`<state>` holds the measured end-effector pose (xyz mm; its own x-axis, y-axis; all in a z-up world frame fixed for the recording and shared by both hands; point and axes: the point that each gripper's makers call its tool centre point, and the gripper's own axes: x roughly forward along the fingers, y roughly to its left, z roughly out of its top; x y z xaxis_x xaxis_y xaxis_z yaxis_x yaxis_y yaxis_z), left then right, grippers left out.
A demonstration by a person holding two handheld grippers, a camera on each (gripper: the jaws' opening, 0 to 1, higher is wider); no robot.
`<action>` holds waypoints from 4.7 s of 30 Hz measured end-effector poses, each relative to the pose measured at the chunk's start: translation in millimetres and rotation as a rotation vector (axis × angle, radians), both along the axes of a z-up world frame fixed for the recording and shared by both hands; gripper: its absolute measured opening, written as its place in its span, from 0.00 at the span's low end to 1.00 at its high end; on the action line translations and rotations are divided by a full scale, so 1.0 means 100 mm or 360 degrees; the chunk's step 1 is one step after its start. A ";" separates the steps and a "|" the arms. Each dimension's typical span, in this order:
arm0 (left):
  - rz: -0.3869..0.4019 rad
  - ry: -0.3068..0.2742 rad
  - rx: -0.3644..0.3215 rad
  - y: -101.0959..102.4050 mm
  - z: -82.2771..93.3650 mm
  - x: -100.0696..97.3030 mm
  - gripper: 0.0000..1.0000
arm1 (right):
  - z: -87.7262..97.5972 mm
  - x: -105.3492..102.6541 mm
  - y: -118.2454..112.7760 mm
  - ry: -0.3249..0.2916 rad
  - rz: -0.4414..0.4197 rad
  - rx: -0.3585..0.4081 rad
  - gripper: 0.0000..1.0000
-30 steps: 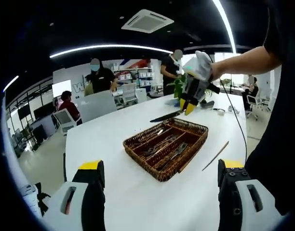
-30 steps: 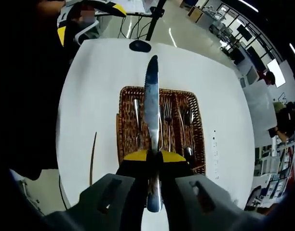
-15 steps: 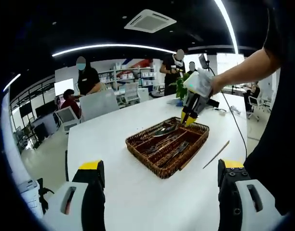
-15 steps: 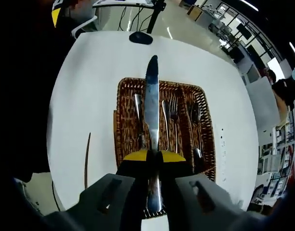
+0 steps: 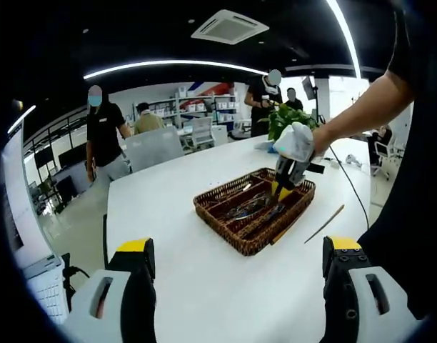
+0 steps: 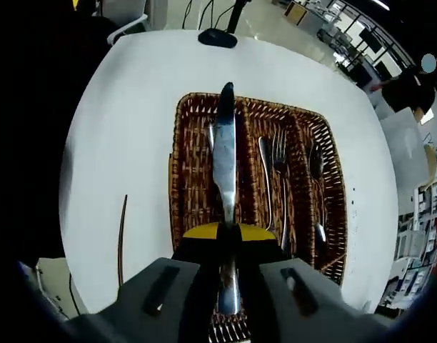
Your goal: Arrange the knives, forks, and spoons in their matching storage slots by inserting each utensil handle-first until every utensil is classified and aligned in the correct compartment
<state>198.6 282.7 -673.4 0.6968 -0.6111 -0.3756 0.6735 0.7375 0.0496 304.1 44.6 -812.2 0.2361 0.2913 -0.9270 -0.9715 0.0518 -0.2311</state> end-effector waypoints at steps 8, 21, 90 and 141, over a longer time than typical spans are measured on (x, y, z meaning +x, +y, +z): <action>0.0031 0.0030 0.0020 0.06 -0.04 0.01 1.00 | -0.21 -0.02 -0.01 0.0117 0.0017 -0.0009 0.05; 0.0055 0.0061 0.0041 0.06 -0.05 0.07 0.99 | -0.52 -0.08 0.01 0.0241 0.0108 -0.0087 0.05; 0.0102 -0.0057 -0.0169 -0.71 0.45 0.14 1.00 | 1.75 -0.74 -1.52 -0.0433 -0.0834 0.1169 1.00; 0.0075 0.0019 -0.0048 -0.63 0.44 -0.01 1.00 | 1.78 -0.98 -1.97 -0.0511 -0.1066 0.1337 1.00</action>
<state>197.1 219.4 -629.7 0.7207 -0.5888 -0.3659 0.6383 0.7695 0.0189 205.9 -152.6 -634.2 0.7725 0.5203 -0.3641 -0.5909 0.7990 -0.1117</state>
